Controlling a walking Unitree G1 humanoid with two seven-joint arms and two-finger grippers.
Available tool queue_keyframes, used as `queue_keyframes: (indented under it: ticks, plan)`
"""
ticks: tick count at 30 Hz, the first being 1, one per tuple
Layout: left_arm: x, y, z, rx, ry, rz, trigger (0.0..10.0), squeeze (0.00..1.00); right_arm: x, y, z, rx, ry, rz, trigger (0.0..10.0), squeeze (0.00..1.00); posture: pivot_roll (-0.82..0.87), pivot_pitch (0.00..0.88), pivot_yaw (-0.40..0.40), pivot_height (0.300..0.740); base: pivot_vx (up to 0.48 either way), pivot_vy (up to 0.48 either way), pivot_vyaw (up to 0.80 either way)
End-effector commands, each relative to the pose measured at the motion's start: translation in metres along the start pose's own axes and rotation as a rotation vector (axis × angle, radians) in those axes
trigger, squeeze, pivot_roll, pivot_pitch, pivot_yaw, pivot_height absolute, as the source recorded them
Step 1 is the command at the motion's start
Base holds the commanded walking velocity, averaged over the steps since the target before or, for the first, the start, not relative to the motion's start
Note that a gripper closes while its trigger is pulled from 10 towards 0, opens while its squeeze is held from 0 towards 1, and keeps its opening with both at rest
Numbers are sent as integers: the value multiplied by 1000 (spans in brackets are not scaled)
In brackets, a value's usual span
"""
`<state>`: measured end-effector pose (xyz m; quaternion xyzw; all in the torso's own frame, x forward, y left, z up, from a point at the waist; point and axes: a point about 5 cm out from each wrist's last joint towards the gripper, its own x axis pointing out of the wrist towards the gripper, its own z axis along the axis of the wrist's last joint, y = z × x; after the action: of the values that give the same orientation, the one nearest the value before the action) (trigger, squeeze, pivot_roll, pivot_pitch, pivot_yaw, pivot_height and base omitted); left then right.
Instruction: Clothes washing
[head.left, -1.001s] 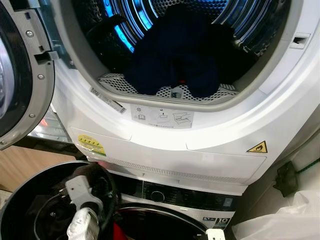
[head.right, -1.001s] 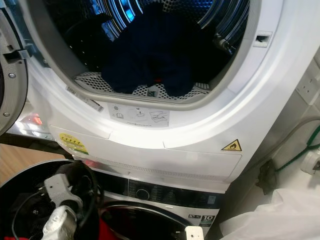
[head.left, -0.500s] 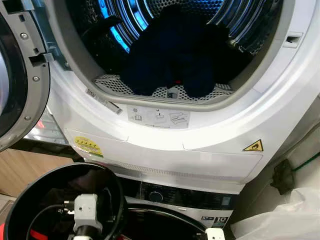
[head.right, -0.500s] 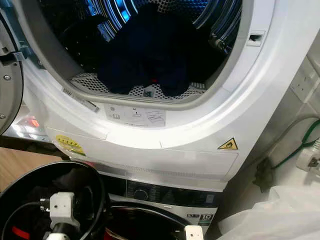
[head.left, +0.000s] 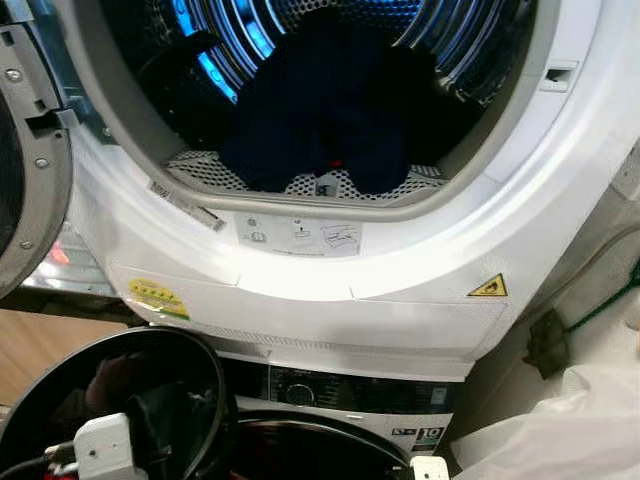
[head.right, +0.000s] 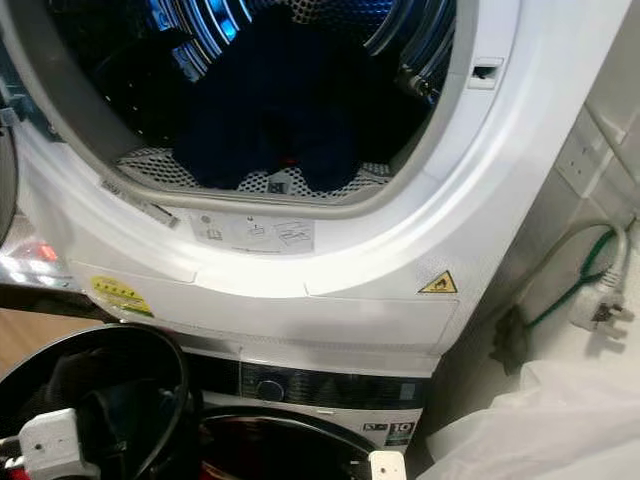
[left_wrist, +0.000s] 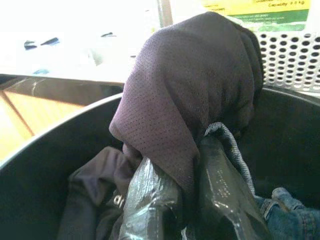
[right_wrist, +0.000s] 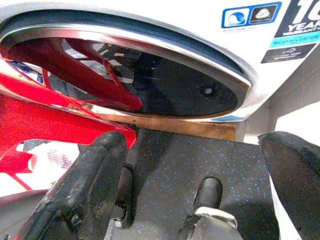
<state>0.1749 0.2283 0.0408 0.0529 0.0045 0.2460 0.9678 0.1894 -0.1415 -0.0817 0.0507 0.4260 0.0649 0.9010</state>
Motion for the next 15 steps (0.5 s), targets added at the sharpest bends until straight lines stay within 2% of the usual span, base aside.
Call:
queue_keyframes:
  ticks: [1, 3, 7, 10, 12, 14, 15]
  plan:
    - [-2, 10, 9, -13, -8, 69, 0, 0, 0, 1, 0, 9, -1, 6, 10000, 0, 92, 0, 48, 740, 0, 0, 0]
    - [-7, 20, 10, -32, 25, 137, 0, 0, 0, 2, 0, 11, -1, 6, 10000, 0, 92, 0, 49, 740, 0, 0, 0]
    - [-5, 28, 19, -24, 14, 169, 0, 0, 0, 2, 0, 7, 1, 11, 10000, 0, 110, 0, 47, 740, 0, 0, 0]
    - [-3, 24, 19, 1, 9, 114, 0, 0, 1, 3, 0, 1, 5, 17, 10000, 0, 110, 0, 47, 740, 0, 0, 0]
    - [-2, 7, 15, 39, 23, -36, 0, 0, 1, 4, -1, -3, 7, 21, 10000, 0, 116, 0, 45, 740, 0, 0, 0]
    - [-2, -4, 17, 123, -17, -130, 3608, 0, 1, 4, -1, -3, 7, 22, 10000, 0, 113, 0, 46, 740, 0, 0, 0]
    - [-1, -11, 19, 157, -42, -179, 8706, 0, 1, 4, -1, -2, 7, 22, 10000, 0, 110, 0, 47, 740, 0, 0, 0]
